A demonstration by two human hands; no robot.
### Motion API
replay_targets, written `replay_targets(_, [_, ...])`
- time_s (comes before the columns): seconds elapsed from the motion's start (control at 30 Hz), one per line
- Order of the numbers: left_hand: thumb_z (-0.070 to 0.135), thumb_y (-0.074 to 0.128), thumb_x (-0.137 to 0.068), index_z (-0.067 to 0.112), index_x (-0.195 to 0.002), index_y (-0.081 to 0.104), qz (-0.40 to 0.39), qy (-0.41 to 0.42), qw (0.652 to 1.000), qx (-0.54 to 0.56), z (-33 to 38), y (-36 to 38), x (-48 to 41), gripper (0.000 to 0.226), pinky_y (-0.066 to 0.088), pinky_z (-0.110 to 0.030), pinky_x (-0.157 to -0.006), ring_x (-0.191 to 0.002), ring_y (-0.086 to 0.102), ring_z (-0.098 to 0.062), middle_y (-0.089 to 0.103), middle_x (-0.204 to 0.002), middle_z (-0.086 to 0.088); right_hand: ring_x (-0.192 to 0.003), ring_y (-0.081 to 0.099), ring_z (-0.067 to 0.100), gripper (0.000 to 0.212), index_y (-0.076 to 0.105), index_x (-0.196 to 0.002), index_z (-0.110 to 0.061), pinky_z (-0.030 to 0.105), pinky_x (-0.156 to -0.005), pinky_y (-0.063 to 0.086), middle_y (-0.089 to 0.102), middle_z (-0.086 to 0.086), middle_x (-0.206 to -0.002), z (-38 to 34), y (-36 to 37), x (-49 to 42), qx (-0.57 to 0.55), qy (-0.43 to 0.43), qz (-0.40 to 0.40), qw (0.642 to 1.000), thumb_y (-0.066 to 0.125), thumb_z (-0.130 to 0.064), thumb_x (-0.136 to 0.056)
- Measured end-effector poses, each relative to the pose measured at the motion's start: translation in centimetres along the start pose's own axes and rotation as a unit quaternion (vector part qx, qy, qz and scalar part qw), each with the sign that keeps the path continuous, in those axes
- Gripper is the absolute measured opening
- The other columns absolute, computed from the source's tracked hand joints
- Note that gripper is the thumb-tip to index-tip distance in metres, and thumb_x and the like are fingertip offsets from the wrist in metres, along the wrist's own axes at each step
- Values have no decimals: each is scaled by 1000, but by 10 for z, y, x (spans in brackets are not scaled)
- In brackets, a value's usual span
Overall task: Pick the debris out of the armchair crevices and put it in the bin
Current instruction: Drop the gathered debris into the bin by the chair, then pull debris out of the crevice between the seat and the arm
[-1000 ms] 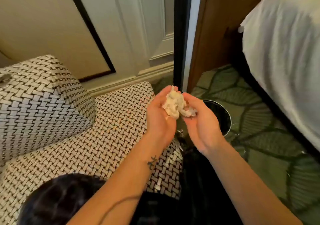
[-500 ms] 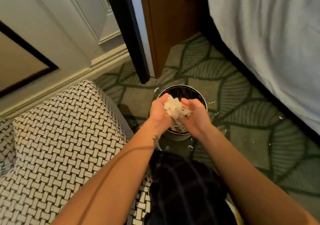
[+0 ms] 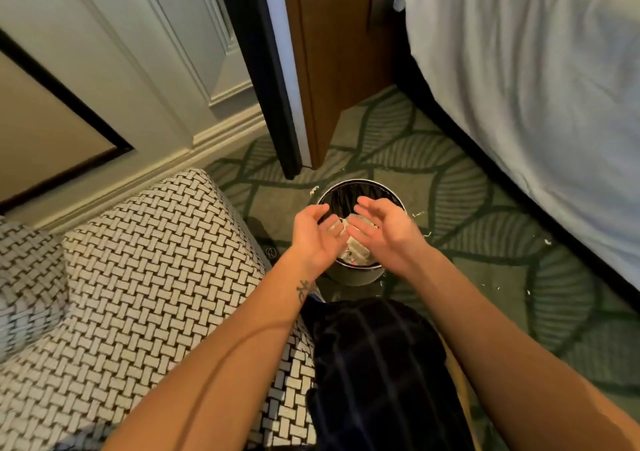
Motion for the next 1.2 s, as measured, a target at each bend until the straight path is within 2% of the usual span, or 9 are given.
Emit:
replay_targets(0.07, [18, 45, -100, 10, -121, 54, -16, 11, 1000, 15, 9, -3, 27, 24, 41, -41, -110, -140, 43, -33, 43, -152, -18, -137, 48, 35, 24, 62, -120, -6, 43, -112, 43, 52, 15, -140, 1, 15, 24, -7, 5, -33, 999, 48, -16, -104])
replay_targets(0.13, [20, 45, -99, 10, -114, 58, -38, 25, 999, 23, 16, -10, 52, 22, 38, -44, -116, -135, 49, -33, 48, -148, -19, -136, 49, 35, 21, 63, -114, -7, 41, -110, 44, 55, 16, -136, 6, 28, 49, -6, 9, -60, 998, 47, -16, -104])
replay_targets(0.3, [23, 44, -101, 8, -137, 54, -87, 101, 991, 29, 31, -36, 134, 40, 36, -49, -118, -132, 52, -33, 54, -143, -19, -131, 55, 34, 35, 57, -134, -2, 41, -103, 50, 58, 19, -140, 23, 62, 124, 0, -30, -116, 993, 46, -18, -105])
replay_targets(0.5, [20, 48, -99, 5, -140, 52, -129, 181, 974, 37, 32, -88, 254, 43, 42, -47, -114, -127, 60, -32, 59, -139, -20, -122, 65, 30, 35, 59, -134, -4, 45, -110, 48, 67, 17, -132, 68, 108, 223, 28, -41, -194, 980, 51, -19, -104])
replay_targets(0.6, [21, 46, -102, 3, -139, 54, -116, 227, 964, 81, 29, -135, 310, 42, 45, -47, -111, -125, 62, -32, 61, -138, -20, -118, 68, 30, 34, 61, -131, -3, 44, -107, 50, 70, 16, -126, 109, 135, 271, 49, -20, -234, 971, 54, -17, -102])
replay_targets(0.8, [22, 46, -102, 7, -144, 52, -71, 326, 930, 153, 2, -251, 410, 45, 38, -48, -116, -132, 58, -30, 60, -142, -17, -117, 68, 31, 32, 65, -125, 3, 44, -108, 50, 69, 21, -126, 221, 175, 351, 99, 62, -310, 944, 56, -14, -100])
replay_targets(0.9, [22, 43, -105, 6, -147, 49, -52, 342, 922, 172, -18, -300, 445, 45, 35, -49, -119, -134, 55, -31, 59, -141, -17, -117, 68, 32, 32, 65, -125, 5, 44, -109, 49, 68, 21, -127, 276, 179, 376, 116, 102, -327, 932, 55, -12, -100])
replay_targets(1.03, [23, 43, -104, 4, -144, 52, -21, 374, 897, 235, -53, -377, 499, 45, 32, -49, -119, -135, 54, -35, 54, -146, -22, -118, 68, 32, 36, 62, -129, 6, 43, -107, 50, 67, 22, -128, 350, 178, 418, 160, 168, -374, 898, 55, -15, -100])
replay_targets(1.2, [24, 40, -105, 4, -143, 54, 4, 416, 874, 251, -94, -442, 534, 45, 35, -52, -116, -135, 54, -35, 55, -146, -22, -117, 68, 34, 37, 60, -131, 6, 46, -106, 52, 63, 24, -133, 420, 171, 454, 223, 200, -407, 863, 56, -16, -102])
Point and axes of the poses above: each hand's wrist, its own x-axis away from the middle knuckle, its own y-axis out of the palm, z = x × y, the point moved 3 cm from there along -x, towards the middle knuckle
